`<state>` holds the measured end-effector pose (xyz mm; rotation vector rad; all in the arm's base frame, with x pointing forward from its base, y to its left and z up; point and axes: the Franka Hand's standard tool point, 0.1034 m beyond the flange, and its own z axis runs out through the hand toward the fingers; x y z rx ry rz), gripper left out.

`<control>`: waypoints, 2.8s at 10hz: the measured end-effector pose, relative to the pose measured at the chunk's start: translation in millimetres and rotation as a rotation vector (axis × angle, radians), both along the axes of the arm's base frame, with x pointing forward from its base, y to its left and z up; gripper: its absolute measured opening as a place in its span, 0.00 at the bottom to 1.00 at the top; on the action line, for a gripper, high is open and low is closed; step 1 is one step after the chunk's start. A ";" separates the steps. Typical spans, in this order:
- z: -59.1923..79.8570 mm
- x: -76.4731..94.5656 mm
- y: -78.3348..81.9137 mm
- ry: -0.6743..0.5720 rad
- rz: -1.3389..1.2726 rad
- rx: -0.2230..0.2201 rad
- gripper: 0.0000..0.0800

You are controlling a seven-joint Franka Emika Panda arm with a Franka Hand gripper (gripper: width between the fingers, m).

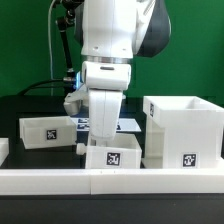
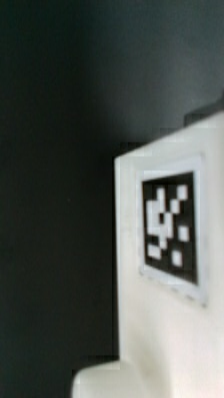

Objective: Assemble drawer

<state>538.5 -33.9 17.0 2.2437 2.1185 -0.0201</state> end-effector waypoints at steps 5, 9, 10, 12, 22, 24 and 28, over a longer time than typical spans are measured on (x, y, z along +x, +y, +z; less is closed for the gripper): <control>0.5 -1.1 11.2 0.082 0.016 0.003 0.05; -1.7 -2.5 11.2 0.087 0.015 0.004 0.05; -2.1 -2.5 11.9 0.088 0.016 0.005 0.05; -1.4 2.0 19.0 0.082 0.026 0.009 0.05; -2.1 5.6 18.8 0.042 0.022 0.017 0.05; -2.0 5.1 4.7 0.043 0.060 0.042 0.05; -1.9 6.9 11.7 0.040 0.058 0.050 0.05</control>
Offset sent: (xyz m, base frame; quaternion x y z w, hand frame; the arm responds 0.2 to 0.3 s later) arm 0.0073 0.0185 0.0034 0.0671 0.0003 -0.0265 0.9974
